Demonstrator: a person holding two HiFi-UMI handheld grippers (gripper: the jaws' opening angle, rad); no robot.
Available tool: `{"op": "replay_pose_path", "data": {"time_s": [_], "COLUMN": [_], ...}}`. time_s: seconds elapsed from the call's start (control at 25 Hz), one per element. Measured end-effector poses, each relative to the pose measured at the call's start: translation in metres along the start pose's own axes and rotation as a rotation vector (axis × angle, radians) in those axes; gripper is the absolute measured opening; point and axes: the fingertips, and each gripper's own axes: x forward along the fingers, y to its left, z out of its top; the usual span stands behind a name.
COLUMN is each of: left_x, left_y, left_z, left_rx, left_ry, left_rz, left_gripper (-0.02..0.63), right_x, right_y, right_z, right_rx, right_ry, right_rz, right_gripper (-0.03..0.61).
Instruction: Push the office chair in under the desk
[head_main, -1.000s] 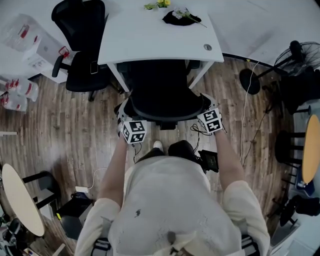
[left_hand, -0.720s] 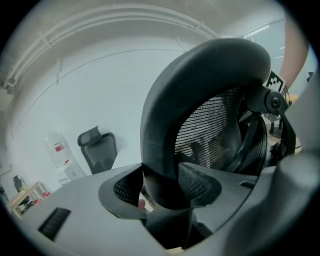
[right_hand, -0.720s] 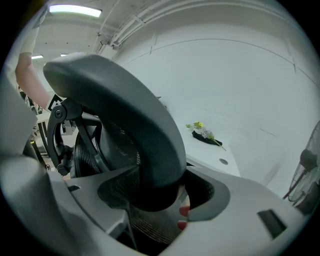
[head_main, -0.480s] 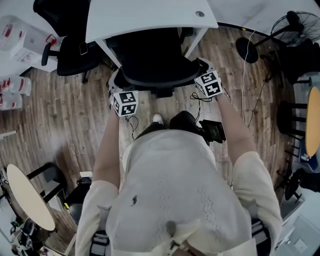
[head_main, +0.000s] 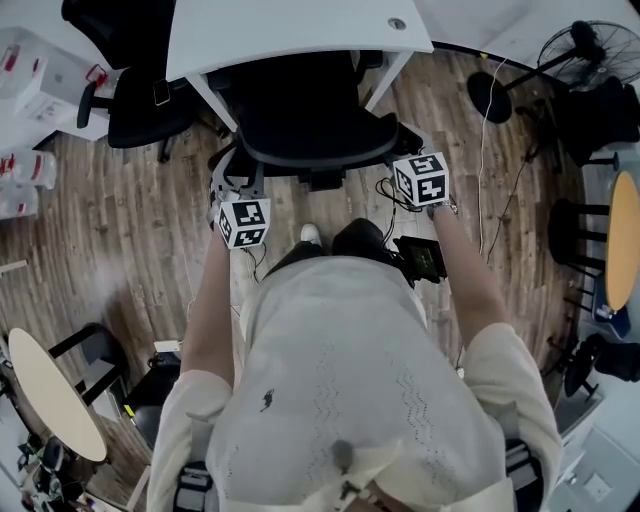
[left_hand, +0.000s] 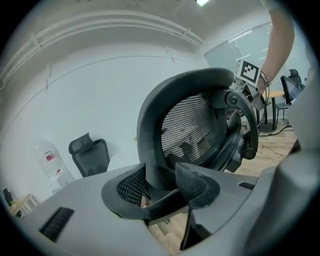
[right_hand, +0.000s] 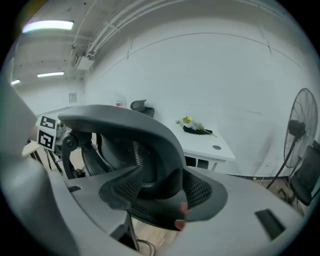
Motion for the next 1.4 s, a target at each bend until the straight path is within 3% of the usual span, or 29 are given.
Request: {"op": "replay_pose_path", "data": {"time_s": [0.12, 0.24, 0.28, 0.44, 0.68, 0.92, 1.12, 1.4], "left_x": [-0.011, -0.028, -0.034, -0.058, -0.091, -0.113, -0.114, -0.120], "left_y": [0.000, 0.003, 0.004, 0.003, -0.006, -0.010, -0.013, -0.015], "left_z": [0.002, 0.010, 0.014, 0.037, 0.070, 0.105, 0.123, 0.150], "left_rx": [-0.087, -0.203, -0.237, -0.332, -0.367, -0.405, -0.430, -0.398], "left_ry": [-0.016, -0.046, -0.061, -0.121, -0.209, -0.307, -0.337, -0.355], "left_rz": [-0.014, -0.011, -0.006, -0.010, -0.060, -0.117, -0.120, -0.112], "left_gripper": [0.183, 0.110, 0.076, 0.042, 0.025, 0.023, 0.021, 0.021], "right_x": [-0.010, -0.024, -0.030, -0.053, -0.076, -0.111, -0.144, -0.170], "right_y": [0.002, 0.007, 0.010, 0.027, 0.051, 0.081, 0.073, 0.084], "right_z": [-0.001, 0.005, 0.008, 0.024, 0.042, 0.043, 0.052, 0.092], "right_rx": [0.073, 0.127, 0.137, 0.150, 0.197, 0.243, 0.263, 0.248], "right_ry": [-0.002, -0.021, -0.030, -0.076, -0.128, -0.198, -0.287, -0.391], "right_rz": [-0.024, -0.045, -0.049, -0.067, -0.121, -0.129, -0.189, -0.107], "right_gripper": [0.227, 0.170, 0.155, 0.124, 0.015, 0.008, 0.008, 0.008]}}
